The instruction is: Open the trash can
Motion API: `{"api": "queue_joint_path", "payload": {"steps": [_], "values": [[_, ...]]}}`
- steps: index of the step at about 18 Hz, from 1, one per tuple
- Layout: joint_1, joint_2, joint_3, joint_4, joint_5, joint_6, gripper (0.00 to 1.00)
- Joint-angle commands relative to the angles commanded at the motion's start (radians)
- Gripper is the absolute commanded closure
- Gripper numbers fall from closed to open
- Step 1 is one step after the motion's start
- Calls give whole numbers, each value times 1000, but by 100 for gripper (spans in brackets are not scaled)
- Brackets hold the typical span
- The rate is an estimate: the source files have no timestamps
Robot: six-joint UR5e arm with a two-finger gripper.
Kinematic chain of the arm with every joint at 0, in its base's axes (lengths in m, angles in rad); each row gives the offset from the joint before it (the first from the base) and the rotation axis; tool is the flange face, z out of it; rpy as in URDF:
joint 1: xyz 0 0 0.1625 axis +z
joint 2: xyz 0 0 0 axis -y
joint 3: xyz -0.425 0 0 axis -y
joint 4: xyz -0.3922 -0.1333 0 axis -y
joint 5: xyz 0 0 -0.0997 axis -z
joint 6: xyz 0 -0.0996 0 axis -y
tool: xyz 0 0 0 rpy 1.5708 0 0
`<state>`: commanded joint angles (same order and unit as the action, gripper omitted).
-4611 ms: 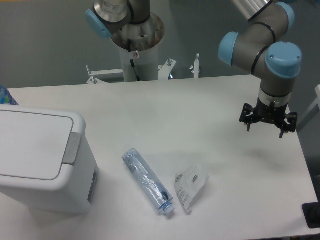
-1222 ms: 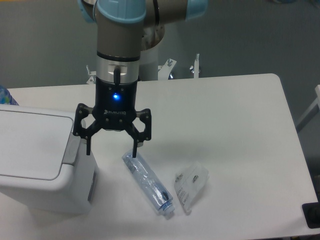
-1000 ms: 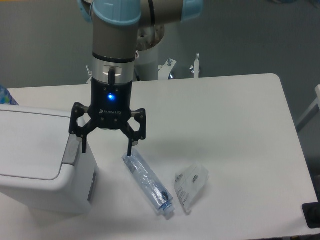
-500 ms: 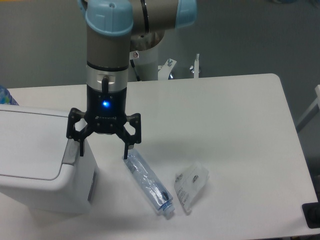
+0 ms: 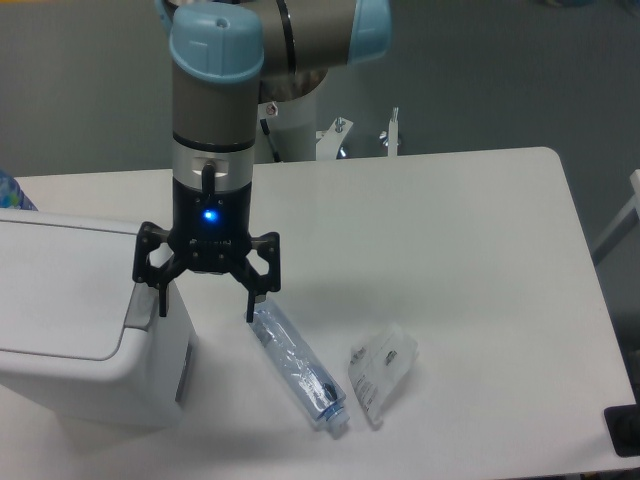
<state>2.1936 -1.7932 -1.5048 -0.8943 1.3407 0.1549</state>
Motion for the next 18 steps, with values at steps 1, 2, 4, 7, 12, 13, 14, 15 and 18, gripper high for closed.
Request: {"api": "queue_joint_path", "payload": {"steps": [1, 2, 4, 7, 12, 13, 14, 15, 18], "values": [[-2, 2, 0, 0, 0, 0, 0], [-3, 2, 2, 0, 0, 0, 0], [-5, 2, 2, 0, 0, 0, 0], [-9, 2, 2, 0, 0, 0, 0], [-11, 0, 0, 0, 2, -2, 0], [-9, 0, 0, 0, 2, -2, 0], [-9, 0, 0, 0, 2, -2, 0], [-9, 0, 0, 0, 2, -2, 0], [-9, -2, -2, 0, 2, -2, 0]]}}
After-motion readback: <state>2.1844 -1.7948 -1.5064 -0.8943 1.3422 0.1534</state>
